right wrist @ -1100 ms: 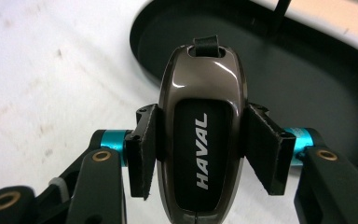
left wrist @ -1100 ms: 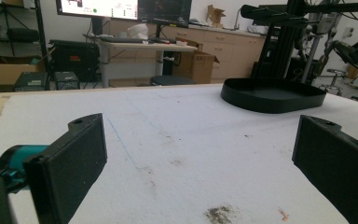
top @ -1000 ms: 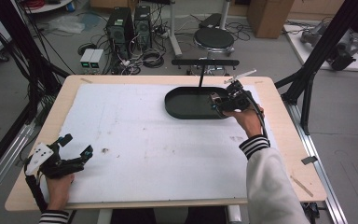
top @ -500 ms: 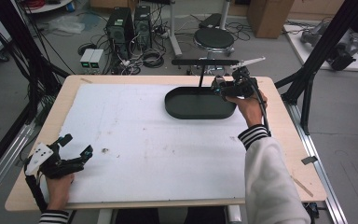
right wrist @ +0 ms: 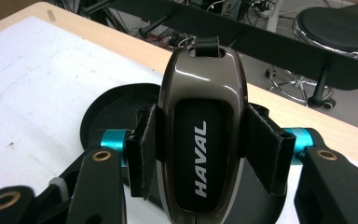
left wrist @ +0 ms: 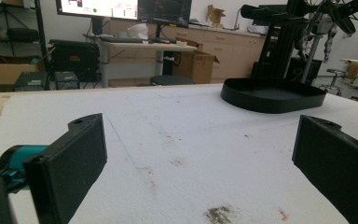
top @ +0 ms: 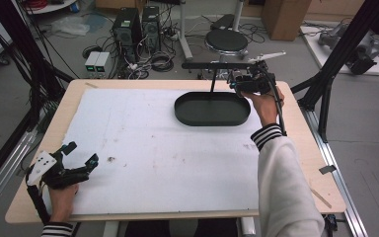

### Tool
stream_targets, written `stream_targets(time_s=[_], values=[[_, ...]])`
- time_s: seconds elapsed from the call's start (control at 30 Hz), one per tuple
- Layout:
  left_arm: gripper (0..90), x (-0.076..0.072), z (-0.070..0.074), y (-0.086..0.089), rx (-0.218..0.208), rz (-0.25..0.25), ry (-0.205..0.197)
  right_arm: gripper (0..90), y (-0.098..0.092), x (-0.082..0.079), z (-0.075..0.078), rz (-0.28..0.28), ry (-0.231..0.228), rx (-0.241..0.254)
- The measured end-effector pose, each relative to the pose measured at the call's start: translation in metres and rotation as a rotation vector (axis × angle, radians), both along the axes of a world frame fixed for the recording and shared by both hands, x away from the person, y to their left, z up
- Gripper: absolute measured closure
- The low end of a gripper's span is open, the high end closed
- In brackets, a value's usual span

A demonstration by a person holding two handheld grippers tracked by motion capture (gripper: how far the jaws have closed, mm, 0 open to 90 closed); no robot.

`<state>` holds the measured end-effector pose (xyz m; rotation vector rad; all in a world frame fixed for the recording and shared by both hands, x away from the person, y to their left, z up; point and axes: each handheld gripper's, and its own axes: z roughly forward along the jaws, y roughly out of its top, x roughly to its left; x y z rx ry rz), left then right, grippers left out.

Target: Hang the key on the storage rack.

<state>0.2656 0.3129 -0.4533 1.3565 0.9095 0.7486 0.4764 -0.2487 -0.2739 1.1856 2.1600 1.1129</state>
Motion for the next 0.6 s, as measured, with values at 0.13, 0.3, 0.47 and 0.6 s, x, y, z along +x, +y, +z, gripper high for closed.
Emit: stream_targets(time_s=[0.13, 0.3, 0.47, 0.6], values=[[3.4, 0.0001, 0.0000, 0.0000, -0.001, 0.000, 0.000, 47.9, -0.0003, 0.0024, 0.0009, -0.002, -0.016, 0.007], [3.4, 0.0000, 0.0000, -0.0001, -0.002, 0.001, 0.001, 47.9, 0.0003, 0.0039, 0.0013, -0.009, -0.026, 0.022], [3.4, 0.0000, 0.0000, -0.0001, -0.002, 0.000, 0.000, 47.9, 0.0036, 0.0064, 0.0028, -0.012, -0.035, 0.015], [3.4, 0.0001, 0.0000, 0.0001, -0.001, 0.000, 0.001, 47.9, 0.0070, 0.0093, 0.0067, -0.021, -0.036, 0.001]])
